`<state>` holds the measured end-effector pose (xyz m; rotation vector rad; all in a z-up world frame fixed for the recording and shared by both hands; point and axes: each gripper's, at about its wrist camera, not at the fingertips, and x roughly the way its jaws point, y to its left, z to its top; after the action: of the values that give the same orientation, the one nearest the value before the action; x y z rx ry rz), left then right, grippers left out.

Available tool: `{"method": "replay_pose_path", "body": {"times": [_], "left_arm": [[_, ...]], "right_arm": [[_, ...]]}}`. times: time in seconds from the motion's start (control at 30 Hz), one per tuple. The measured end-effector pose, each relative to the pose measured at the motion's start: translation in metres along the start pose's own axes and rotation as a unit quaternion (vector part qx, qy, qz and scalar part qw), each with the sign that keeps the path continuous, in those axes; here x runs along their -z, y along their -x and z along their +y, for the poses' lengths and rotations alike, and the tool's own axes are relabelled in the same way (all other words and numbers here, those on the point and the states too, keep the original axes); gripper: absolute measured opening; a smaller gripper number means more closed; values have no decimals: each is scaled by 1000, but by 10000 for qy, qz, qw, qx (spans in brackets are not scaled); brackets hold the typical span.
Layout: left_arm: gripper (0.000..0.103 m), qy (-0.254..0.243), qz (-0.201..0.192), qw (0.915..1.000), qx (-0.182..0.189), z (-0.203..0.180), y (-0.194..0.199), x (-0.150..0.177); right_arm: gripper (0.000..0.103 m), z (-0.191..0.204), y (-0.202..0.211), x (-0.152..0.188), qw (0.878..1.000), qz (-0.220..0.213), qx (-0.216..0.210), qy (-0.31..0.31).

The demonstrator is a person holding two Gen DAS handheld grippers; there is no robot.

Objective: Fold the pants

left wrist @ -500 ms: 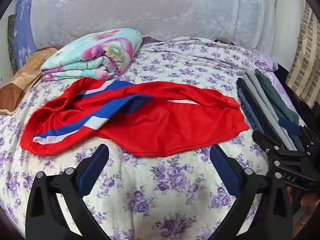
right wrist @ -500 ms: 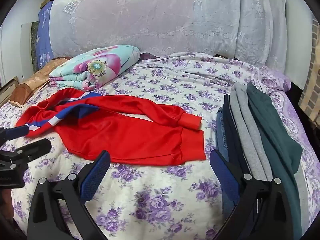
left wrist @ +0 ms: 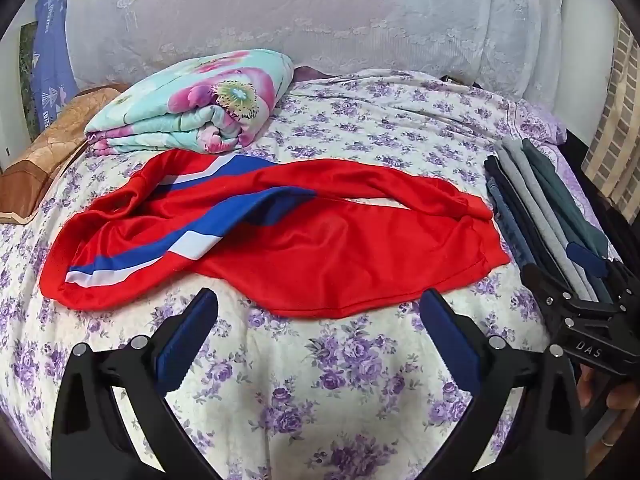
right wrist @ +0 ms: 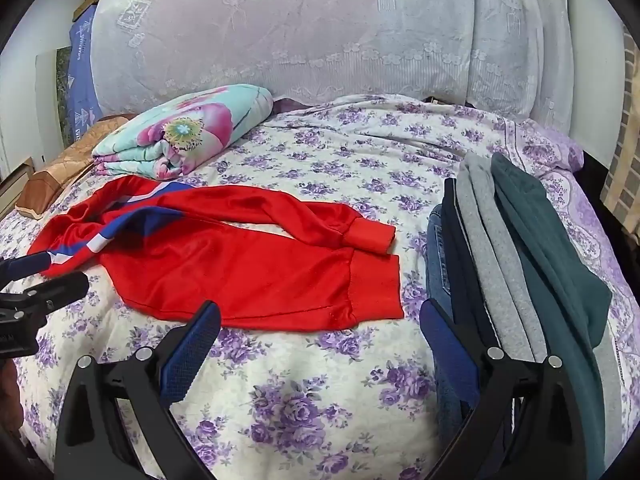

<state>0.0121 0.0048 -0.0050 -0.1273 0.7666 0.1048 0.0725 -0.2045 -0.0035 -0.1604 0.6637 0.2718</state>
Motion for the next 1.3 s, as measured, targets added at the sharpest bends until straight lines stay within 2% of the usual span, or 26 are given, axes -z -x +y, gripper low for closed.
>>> {"method": "replay_pose_path", "body": {"times": [1.3], "left_arm": [[98, 100, 43, 9999, 107, -1, 6, 4]], "right_arm": [[100, 6, 6, 4, 10000, -28, -42, 6]]}}
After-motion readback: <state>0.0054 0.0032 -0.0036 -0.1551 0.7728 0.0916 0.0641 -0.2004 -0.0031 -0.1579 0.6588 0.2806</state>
